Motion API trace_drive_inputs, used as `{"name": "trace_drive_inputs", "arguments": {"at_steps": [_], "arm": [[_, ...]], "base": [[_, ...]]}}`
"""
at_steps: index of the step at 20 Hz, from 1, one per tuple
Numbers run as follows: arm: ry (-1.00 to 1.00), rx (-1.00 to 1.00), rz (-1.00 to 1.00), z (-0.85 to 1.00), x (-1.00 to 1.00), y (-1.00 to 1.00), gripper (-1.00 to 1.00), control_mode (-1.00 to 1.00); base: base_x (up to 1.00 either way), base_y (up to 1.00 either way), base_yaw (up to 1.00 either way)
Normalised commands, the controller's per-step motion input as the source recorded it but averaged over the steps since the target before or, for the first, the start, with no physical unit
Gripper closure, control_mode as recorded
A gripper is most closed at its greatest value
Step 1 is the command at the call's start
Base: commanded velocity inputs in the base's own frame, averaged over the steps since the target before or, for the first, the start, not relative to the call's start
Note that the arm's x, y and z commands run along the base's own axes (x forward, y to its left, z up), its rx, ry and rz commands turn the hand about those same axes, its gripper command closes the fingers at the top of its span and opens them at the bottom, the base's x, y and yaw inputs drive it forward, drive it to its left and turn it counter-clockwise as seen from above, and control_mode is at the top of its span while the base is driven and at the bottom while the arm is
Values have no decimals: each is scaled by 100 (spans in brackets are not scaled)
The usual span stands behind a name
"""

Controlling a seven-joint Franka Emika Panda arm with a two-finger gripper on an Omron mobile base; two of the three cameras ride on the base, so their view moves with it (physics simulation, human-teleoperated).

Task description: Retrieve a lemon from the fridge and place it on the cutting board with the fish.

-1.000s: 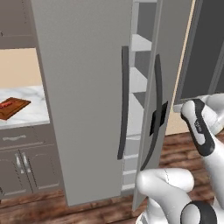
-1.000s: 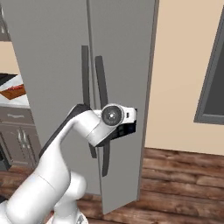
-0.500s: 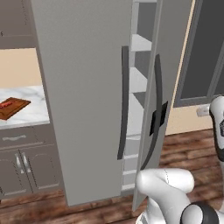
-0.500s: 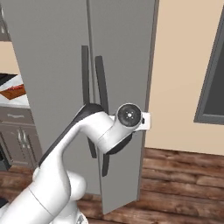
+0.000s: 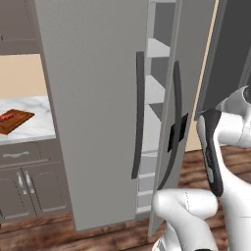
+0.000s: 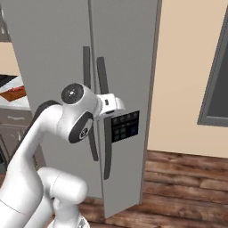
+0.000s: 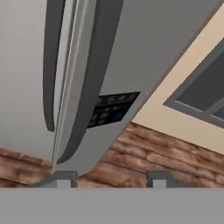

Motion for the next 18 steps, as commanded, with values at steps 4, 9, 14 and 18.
{"name": "trace_drive_inputs", "arguments": {"at_steps": [4,9,14,18], "arm": [[17,-33,0,22,0,55,-100,-100],[32,-39,0,-5,19,52,-100,-100],[12,-17,1,-13,3,70,-100,-100],[8,-11,9,-31,25,81,-100,-100]], "base": [[0,0,0],[0,0,0],[0,0,0],[0,0,0]]}}
